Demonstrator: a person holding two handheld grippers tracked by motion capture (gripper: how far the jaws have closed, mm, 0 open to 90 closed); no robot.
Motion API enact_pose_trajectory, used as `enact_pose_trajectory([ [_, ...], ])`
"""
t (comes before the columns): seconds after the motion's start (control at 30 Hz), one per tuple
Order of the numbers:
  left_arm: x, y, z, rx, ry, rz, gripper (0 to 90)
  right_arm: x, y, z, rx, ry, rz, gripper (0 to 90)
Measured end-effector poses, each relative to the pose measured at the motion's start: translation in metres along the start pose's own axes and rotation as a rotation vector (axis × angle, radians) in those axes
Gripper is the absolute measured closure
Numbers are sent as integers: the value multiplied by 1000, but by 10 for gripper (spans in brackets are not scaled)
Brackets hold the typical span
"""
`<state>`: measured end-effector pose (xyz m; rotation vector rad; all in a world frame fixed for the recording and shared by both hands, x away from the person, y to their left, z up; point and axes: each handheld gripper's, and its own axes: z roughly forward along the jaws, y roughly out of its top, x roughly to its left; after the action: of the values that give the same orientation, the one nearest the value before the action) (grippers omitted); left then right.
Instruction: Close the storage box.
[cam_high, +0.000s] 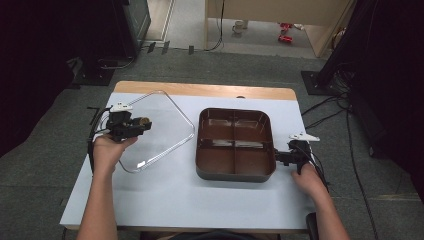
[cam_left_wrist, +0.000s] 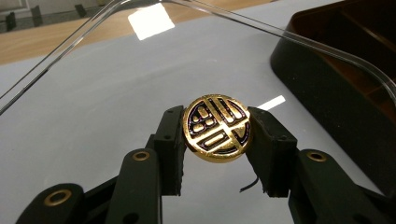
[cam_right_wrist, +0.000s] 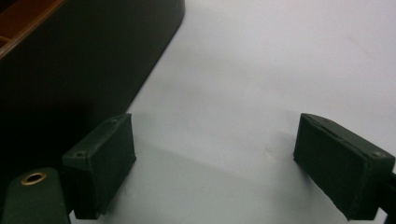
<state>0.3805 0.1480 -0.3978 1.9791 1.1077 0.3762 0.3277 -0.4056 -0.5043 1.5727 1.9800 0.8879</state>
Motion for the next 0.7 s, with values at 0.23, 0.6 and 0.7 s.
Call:
enact_pose_trajectory([
  [0.23,-17,14,-7,-31,-66,42,594,0,0,0,0,0,0,121],
  [0.6,-52,25,16,3,-150,139,594,0,0,0,0,0,0,121],
  [0.7,-66,26,30,37,-172,180,594,0,0,0,0,0,-1,121],
])
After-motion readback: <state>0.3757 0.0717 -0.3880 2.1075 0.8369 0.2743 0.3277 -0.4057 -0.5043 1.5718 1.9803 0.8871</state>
